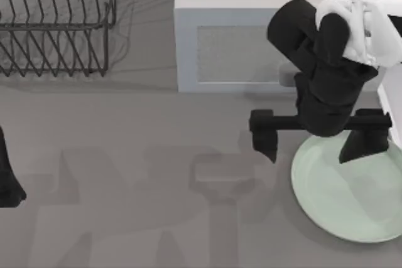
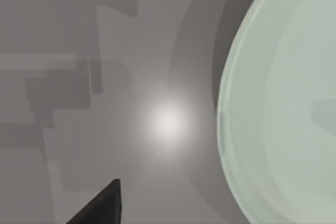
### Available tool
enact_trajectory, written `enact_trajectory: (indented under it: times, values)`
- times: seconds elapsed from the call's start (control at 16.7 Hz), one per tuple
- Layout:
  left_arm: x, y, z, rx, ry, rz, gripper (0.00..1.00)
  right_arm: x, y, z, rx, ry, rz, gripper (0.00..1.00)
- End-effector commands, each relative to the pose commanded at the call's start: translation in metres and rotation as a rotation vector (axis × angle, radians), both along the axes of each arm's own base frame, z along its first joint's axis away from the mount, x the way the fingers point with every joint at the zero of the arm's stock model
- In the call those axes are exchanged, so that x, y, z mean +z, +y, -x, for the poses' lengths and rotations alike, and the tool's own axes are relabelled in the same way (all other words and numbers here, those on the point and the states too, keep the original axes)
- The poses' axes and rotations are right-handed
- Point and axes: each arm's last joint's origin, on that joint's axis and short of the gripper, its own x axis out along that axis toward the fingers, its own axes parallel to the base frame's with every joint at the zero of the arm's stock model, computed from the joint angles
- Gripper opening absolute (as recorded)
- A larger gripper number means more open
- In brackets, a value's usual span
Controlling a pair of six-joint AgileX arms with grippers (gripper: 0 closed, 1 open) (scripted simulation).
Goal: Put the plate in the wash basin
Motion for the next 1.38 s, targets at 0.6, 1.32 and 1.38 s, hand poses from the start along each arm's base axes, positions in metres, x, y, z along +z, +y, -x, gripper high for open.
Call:
enact_trajectory:
  times: [0.6, 1.32, 1.38]
  values:
    - [0.0, 0.0, 0.0, 0.0, 0.0, 0.0, 1.0, -0.092, 0.003, -0.001, 0.004, -0.006, -0.004, 1.0]
    - [0.0, 0.0, 0.0, 0.0, 0.0, 0.0, 1.0, -0.102, 0.002, 0.001, 0.004, 0.002, 0.001, 0.47]
    - [0.0, 0.0, 0.0, 0.0, 0.0, 0.0, 1.0, -0.102, 0.002, 0.001, 0.004, 0.002, 0.001, 0.4]
